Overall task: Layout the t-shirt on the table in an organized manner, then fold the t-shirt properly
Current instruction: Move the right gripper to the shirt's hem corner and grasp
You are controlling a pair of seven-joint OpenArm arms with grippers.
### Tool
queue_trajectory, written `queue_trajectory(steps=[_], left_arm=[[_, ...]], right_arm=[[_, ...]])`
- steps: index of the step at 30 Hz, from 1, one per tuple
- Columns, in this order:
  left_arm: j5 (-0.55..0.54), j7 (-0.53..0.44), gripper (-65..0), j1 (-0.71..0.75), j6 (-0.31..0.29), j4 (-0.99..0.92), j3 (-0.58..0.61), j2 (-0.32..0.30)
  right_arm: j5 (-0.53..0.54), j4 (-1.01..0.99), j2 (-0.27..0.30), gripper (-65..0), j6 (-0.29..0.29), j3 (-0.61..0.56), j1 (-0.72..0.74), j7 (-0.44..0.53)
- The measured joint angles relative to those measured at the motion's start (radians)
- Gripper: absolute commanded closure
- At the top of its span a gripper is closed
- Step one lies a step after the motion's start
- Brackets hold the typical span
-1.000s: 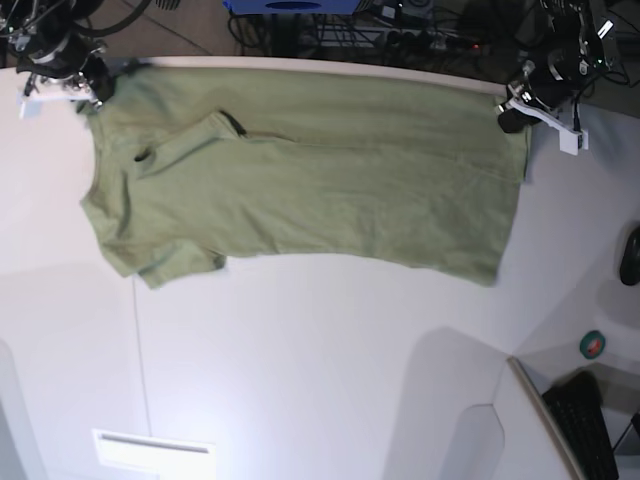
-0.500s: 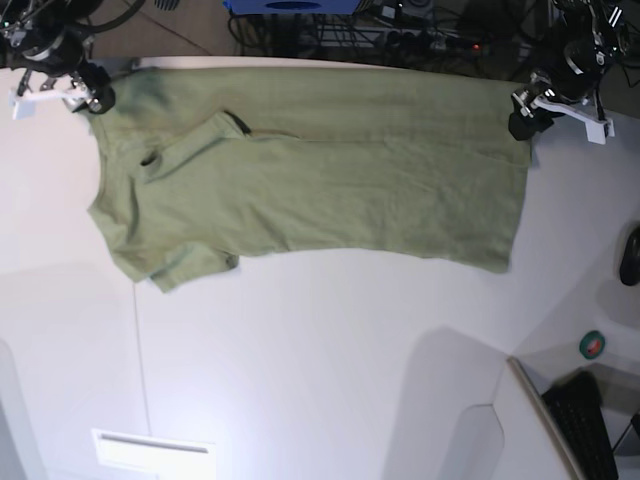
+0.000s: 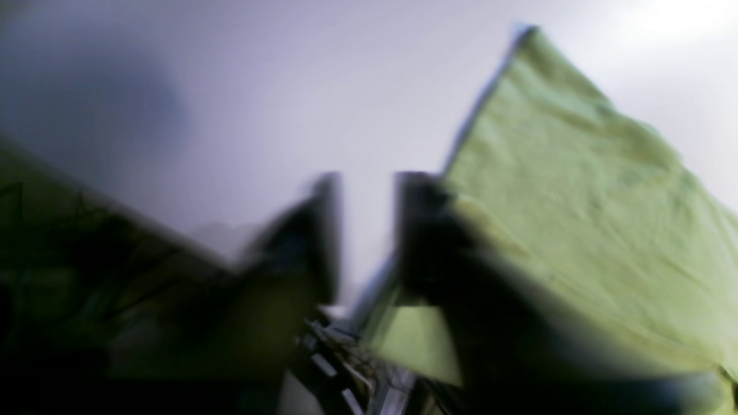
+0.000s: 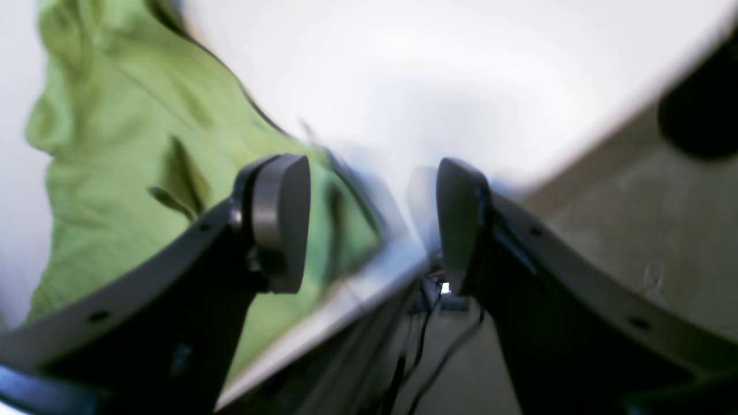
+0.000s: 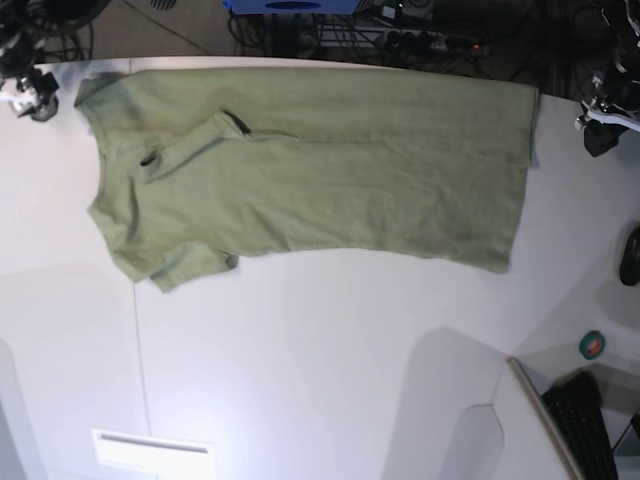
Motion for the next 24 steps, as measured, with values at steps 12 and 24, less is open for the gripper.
queue_trajectory(steps=[12,24], left_arm=[[0.006,0.005,0.0,-0.078,0.003,-0.123,0.278,0.002],[0.0,0.007,0.0,-0.081,0.0,-0.084,0.18,-0.051]], right_arm=[[0.0,-0.257,0.283,0.0,0.003,-0.332,0.34,0.003],[-0.003,-0.694,0.475,-45.9,0.002,-0.895,0.748,0.093]])
